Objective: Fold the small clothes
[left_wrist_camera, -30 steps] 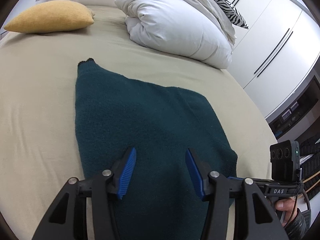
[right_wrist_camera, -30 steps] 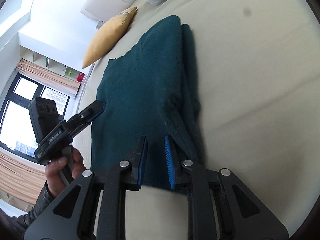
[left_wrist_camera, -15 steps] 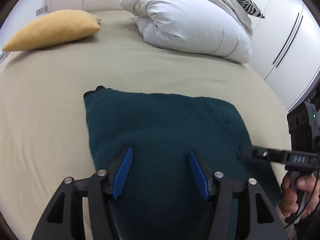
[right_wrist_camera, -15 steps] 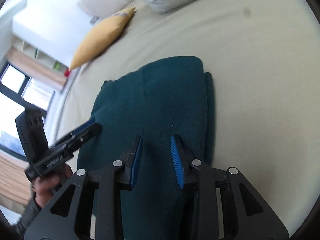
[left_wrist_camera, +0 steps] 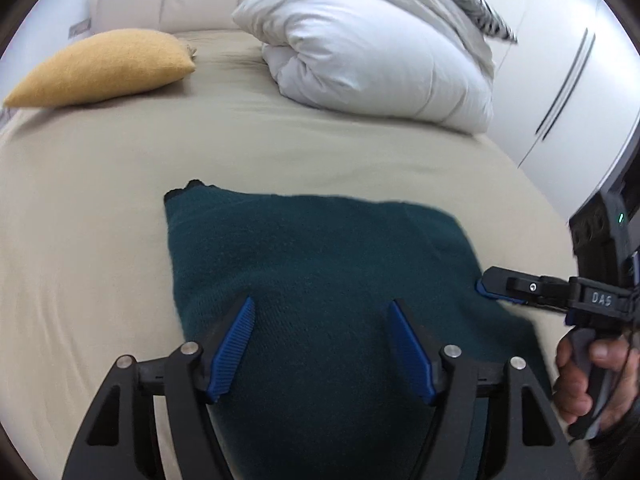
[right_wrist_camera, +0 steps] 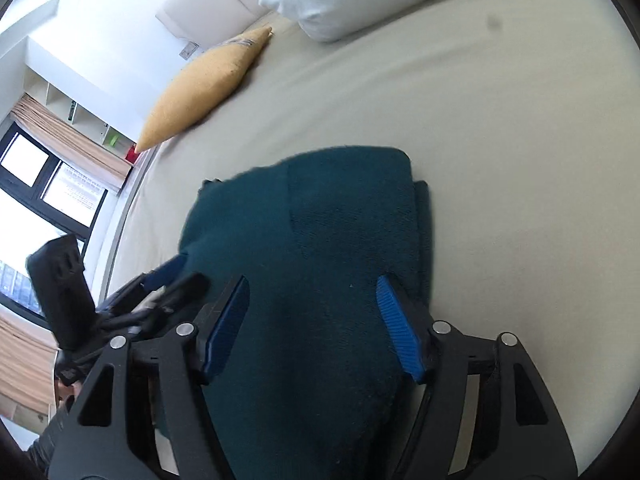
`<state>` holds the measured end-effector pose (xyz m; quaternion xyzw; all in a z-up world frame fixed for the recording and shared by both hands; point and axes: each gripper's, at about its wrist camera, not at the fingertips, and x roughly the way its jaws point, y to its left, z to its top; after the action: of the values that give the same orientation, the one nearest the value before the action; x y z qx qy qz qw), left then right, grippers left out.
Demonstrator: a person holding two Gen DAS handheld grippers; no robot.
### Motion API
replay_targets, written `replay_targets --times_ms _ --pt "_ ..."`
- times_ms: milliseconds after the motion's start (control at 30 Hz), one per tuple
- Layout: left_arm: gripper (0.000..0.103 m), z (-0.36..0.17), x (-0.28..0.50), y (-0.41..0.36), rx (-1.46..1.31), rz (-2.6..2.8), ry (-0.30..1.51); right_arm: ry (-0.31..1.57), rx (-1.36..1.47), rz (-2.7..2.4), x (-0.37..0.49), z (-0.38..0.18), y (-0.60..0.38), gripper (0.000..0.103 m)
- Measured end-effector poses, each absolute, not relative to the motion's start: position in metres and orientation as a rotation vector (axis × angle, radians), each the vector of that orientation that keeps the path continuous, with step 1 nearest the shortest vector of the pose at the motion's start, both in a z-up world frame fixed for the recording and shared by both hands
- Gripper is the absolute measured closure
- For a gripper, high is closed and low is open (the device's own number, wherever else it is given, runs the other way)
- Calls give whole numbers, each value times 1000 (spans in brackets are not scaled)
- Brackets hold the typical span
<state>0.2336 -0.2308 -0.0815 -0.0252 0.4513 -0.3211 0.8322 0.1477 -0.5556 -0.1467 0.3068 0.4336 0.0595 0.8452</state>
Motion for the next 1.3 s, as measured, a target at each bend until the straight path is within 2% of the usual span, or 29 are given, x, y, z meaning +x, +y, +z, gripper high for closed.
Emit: replay_targets --times_ms 167,200,300,400,533,633,733,767,800,900,1100,1300 --pt "29 -56 226 -187 -222 -655 909 793 671 76 112 -110 -577 41" --pt "29 -58 226 -180 -253 -645 925 802 676 79 109 -108 -582 36" --pt "29 -75 228 -172 -315 -637 1015 891 669 48 114 -117 -590 34" --pt "29 -98 227 -168 -422 -656 1112 1023 705 43 119 -144 -588 34" --pt "29 -111 223 -179 -388 -638 1170 1052 682 73 122 -158 -573 34" --pt "29 -113 225 -189 -360 -629 1190 1101 607 110 133 -155 -553 39" --pt "37 -116 227 -199 -318 -613 1209 1137 560 85 143 -157 -542 46" --pt "42 -117 226 -199 -310 -611 1212 1140 575 76 145 -158 -544 58" --pt "45 -114 224 -203 -276 -612 1206 1145 590 71 146 -159 -544 65" --pt "55 -104 219 -210 -174 -614 1192 1136 515 39 142 -154 -531 75" --pt "59 -74 196 -194 -140 -627 1156 1063 379 -5 119 -115 -498 80" --pt "59 -26 142 -126 -133 -623 1088 977 307 99 69 -60 -433 80"
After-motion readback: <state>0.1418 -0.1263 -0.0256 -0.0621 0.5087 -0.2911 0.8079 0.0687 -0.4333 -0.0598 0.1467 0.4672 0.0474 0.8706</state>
